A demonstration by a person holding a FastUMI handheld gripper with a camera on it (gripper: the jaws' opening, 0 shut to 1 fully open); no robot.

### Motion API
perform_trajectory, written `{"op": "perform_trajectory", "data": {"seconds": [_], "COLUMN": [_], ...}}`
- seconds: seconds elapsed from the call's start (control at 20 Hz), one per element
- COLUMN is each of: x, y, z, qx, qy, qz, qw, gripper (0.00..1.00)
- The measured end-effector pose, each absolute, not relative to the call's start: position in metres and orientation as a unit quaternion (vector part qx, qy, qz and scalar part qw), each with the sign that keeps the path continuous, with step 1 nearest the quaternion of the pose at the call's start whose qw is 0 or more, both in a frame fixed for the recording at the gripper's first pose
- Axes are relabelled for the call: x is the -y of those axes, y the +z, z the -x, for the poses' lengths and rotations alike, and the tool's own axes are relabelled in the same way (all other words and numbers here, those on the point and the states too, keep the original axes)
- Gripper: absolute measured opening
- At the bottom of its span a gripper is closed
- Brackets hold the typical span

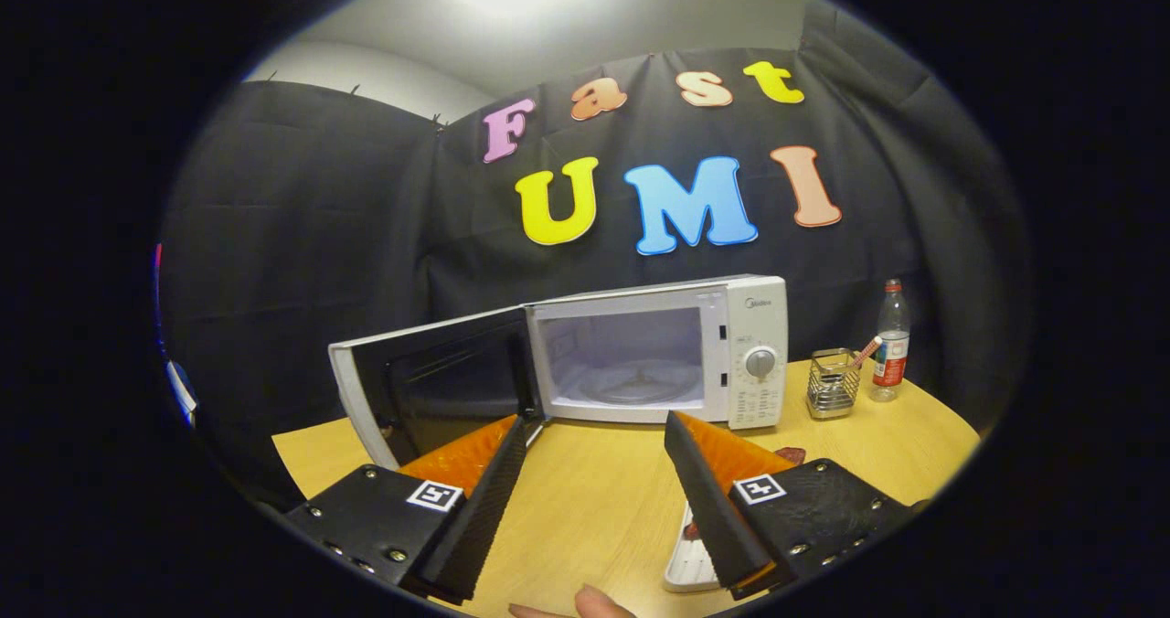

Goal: Open the microwave, put the food inside, and close the microwave door.

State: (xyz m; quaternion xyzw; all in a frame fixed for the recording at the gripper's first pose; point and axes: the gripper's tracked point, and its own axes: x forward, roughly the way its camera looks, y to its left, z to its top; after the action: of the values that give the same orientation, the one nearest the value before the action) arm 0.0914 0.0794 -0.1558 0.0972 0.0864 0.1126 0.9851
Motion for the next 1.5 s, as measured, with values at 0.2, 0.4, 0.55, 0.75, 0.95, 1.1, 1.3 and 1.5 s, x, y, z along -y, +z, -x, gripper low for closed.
{"op": "perform_trajectory", "data": {"seconds": [0.2,0.4,0.55,0.75,0.95,1.1,1.3,1.5], "x": [-0.024,0.009,0.027,0.040,0.026,0.025,0.019,0.020], "y": [-0.181,-0.204,-0.234,-0.262,-0.279,-0.286,-0.268,-0.263], "z": [-0.104,-0.114,-0.123,-0.134,-0.146,-0.157,-0.159,-0.155], "qx": [-0.097,-0.109,-0.152,-0.192,-0.216,-0.227,-0.211,-0.216], "qy": [0.059,0.029,0.018,0.012,0.045,0.045,0.078,0.076], "qz": [-0.064,-0.082,-0.129,-0.212,-0.278,-0.319,-0.413,-0.436], "qw": [0.991,0.990,0.980,0.958,0.935,0.919,0.883,0.870], "gripper": [0.93,0.93,0.93,0.93,0.93,0.58,0.18,0.12]}}
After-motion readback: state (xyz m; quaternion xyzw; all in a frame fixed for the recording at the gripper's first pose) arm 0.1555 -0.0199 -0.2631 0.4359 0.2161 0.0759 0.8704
